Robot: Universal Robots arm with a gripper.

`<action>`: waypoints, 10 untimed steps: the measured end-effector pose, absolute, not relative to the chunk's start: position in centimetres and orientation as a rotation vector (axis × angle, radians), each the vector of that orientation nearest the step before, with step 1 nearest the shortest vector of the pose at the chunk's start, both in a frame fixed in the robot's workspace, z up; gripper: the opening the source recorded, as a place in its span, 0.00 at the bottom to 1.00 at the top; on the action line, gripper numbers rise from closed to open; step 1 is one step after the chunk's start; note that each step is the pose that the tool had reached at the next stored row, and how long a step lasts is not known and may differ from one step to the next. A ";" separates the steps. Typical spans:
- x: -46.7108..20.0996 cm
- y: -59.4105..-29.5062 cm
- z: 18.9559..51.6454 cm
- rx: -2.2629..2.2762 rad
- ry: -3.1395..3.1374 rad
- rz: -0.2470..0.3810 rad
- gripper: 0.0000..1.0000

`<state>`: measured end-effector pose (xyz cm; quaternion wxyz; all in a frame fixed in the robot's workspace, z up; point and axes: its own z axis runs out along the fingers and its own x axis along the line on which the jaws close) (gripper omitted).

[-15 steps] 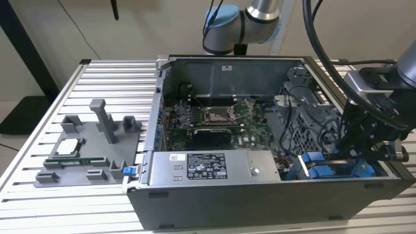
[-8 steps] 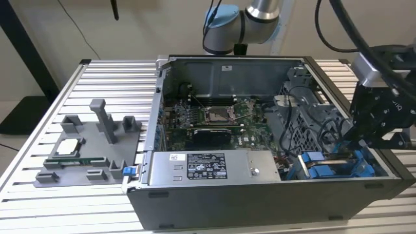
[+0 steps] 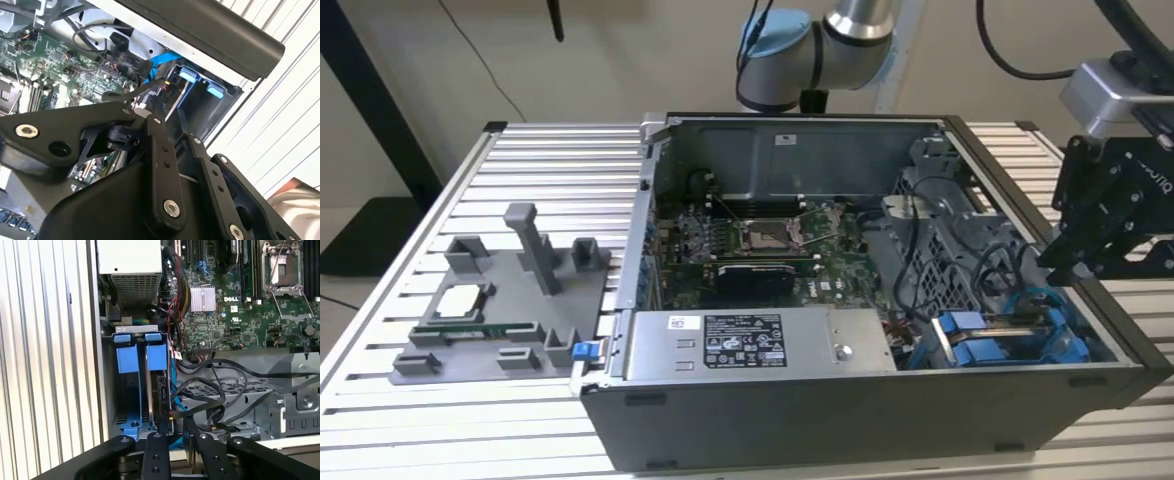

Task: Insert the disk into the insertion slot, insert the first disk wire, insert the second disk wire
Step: 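Insert the first disk wire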

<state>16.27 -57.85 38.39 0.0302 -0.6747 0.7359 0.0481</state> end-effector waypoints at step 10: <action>17.8 -57.5 38.4 -2.070 2.257 0.171 1.00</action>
